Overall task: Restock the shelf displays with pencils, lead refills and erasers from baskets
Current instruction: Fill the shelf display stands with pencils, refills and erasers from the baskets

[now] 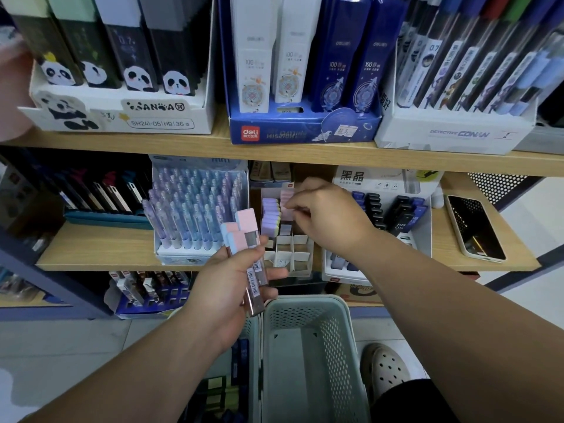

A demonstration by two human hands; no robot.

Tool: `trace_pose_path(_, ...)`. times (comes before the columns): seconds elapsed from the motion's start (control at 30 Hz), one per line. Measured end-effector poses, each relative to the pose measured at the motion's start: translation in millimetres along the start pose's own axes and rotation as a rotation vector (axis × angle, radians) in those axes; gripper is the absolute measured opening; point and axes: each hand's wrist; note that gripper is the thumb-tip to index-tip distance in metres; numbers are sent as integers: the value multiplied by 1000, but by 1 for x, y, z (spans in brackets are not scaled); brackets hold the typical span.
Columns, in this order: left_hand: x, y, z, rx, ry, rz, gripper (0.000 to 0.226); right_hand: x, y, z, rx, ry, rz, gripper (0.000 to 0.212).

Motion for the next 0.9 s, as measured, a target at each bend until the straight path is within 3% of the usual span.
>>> trace_pose_path(0.17, 3, 1, 1, -83, -15, -66, 23, -2, -5, -8, -86, 92, 69, 17)
trace_pose_path(0.27, 3, 0, 1, -119, -24, -84, 25, -4, -10, -16, -169, 225, -25, 15)
trace_pose_path(0.37, 4, -2, 1, -123, -28, -78, 24, -2, -15, -24, -395, 423, -174, 19)
trace_pose_path(0.53, 10, -2, 2, -239, 45, -132, 20, 1, -32, -41, -752, 642, -240, 15)
trace_pose_path(0.67, 18, -2, 1, -351, 99, -211, 18, 7, -42, -46, -767, 642, -398, 13)
trace_pose_path(0.9, 22, -5, 2, -262, 14, -152, 22, 10, -63, -23, -872, 836, -435, 9)
Point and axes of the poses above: each hand's wrist, its own x-axis away from the middle knuckle, its own y-axis out of the palm, z = x × y, and after that the axes turned 12 degrees about z, right-handed
